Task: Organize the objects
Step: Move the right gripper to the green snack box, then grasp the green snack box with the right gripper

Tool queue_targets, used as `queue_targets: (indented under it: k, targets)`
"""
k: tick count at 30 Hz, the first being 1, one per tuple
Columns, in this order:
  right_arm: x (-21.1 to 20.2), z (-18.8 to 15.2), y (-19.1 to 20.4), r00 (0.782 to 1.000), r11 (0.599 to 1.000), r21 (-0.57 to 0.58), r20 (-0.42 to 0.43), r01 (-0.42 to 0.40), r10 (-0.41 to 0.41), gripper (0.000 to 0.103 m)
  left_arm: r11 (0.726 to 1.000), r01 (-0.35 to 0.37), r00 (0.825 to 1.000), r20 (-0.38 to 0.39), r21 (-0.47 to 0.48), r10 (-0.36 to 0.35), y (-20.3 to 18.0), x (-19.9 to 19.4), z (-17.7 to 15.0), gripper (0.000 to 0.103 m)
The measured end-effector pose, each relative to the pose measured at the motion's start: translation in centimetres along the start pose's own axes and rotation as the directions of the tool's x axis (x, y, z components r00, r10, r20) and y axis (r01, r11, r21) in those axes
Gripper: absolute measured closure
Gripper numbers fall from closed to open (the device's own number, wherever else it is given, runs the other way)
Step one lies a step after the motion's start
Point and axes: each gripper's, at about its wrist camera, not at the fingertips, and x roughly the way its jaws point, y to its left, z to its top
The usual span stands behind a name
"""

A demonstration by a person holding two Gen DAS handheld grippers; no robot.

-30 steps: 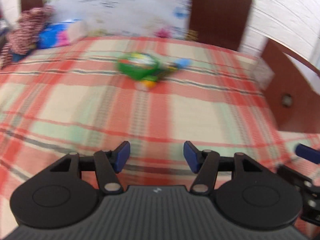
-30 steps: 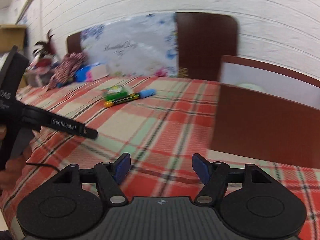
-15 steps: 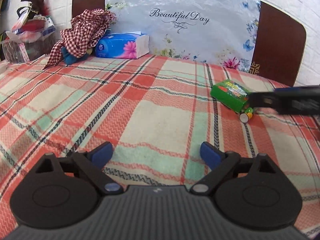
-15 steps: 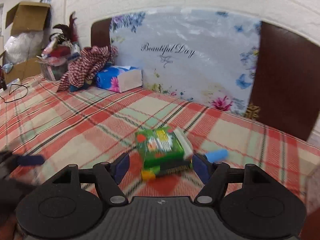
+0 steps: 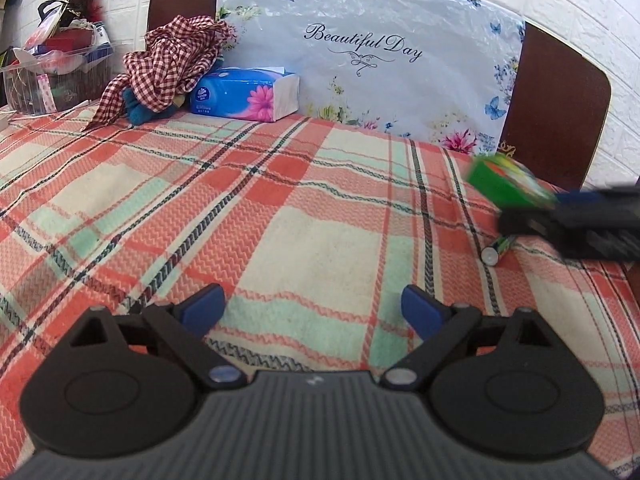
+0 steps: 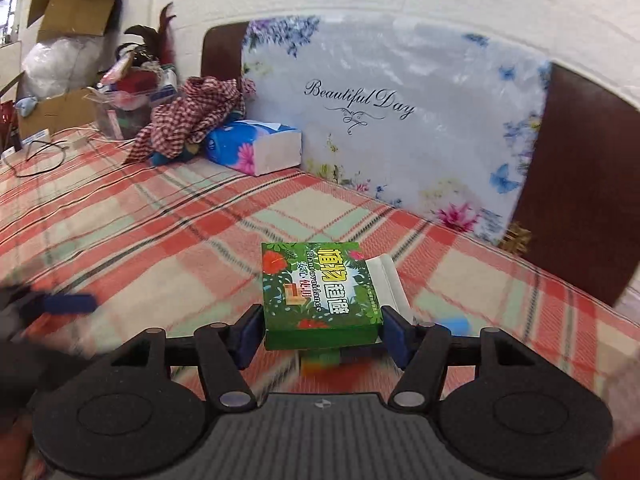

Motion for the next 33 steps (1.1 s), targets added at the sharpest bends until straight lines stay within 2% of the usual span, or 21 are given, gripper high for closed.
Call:
queue_targets:
  k: [4,6,8,11,14,15,17,19,20,22,23,25,30,32,33]
  targets:
    - [-6.8,-6.0,0.6,0.997,0.999,0.002,-0.067,0.044,-0.044,0.04,1.0,-0.004,1.0,-0.002,0.009,0.004,0.0,0.0,0.0,0.007]
    - [-9.3,-8.9,0.6,0.992,0.996,0.061,-0.115,0.064,-0.057,0.035,1.0,-0.009,1.0,-0.004,0.019,0.009,-0.1,0.0,0.0,0.007]
    - [-11.4,-11.1,0.4,0.991,0.991,0.121,-0.131,0.058,-0.042,0.023,0.999,-0.015,1.0,-0.008,0.033,0.015,-0.4,0.0,0.0,0.007]
    - [-13.7,-13.0,0.3,0.992,0.982,0.18,-0.119,0.051,-0.03,0.023,0.997,-0.03,0.999,-0.025,0.068,0.031,-0.9,0.0,0.0,0.006]
    - [-14.6,-13.8,0.0,0.993,0.982,0.173,-0.103,0.076,-0.059,0.021,0.994,-0.049,0.997,-0.062,0.102,0.056,-1.8,-0.8,-0.1,0.008]
    - [-14.7,-13.8,-0.3,0.993,0.98,0.18,-0.093,0.083,-0.067,0.02,0.996,-0.04,0.996,-0.082,0.085,0.047,-2.0,-1.6,-0.2,0.012]
    - [-14.6,-13.7,-1.2,0.995,0.975,0.208,-0.081,0.081,-0.066,0.018,0.998,0.065,0.992,-0.114,0.013,-0.063,-2.7,-3.9,-0.3,0.017]
    - [-14.1,-13.6,-2.1,0.996,0.972,0.231,-0.078,0.052,-0.035,0.017,0.98,0.19,0.972,-0.128,-0.062,-0.197,-3.8,-6.4,-0.3,0.017]
    - [-13.8,-13.5,-2.4,0.997,0.972,0.233,-0.076,0.03,-0.012,0.016,0.964,0.247,0.956,-0.139,-0.096,-0.259,-4.5,-7.4,-0.4,0.017]
    - [-13.3,-13.4,-2.8,0.997,0.977,0.215,-0.068,-0.006,0.021,0.015,0.924,0.351,0.91,-0.178,-0.151,-0.375,-6.2,-8.6,-0.6,0.017]
    - [-13.0,-13.3,-2.7,0.997,0.979,0.203,-0.067,-0.012,0.026,0.014,0.911,0.38,0.891,-0.201,-0.162,-0.407,-7.2,-8.8,-0.8,0.017]
    - [-12.1,-12.9,-2.5,0.997,0.983,0.18,-0.074,-0.024,0.038,0.013,0.906,0.391,0.873,-0.247,-0.162,-0.42,-9.0,-8.6,-1.1,0.017]
    - [-10.4,-12.2,-1.9,0.996,0.984,0.168,-0.064,-0.058,0.07,0.012,0.89,0.387,0.822,-0.347,-0.241,-0.452,-11.2,-6.6,-2.2,0.017]
    - [-9.8,-12.5,-1.4,0.996,0.987,0.153,-0.073,-0.043,0.055,0.014,0.9,0.38,0.822,-0.367,-0.213,-0.434,-11.8,-6.1,-2.7,0.018]
    - [-9.5,-12.6,-1.0,0.996,0.989,0.141,-0.074,-0.032,0.043,0.016,0.907,0.375,0.832,-0.363,-0.192,-0.42,-12.1,-6.0,-2.9,0.021]
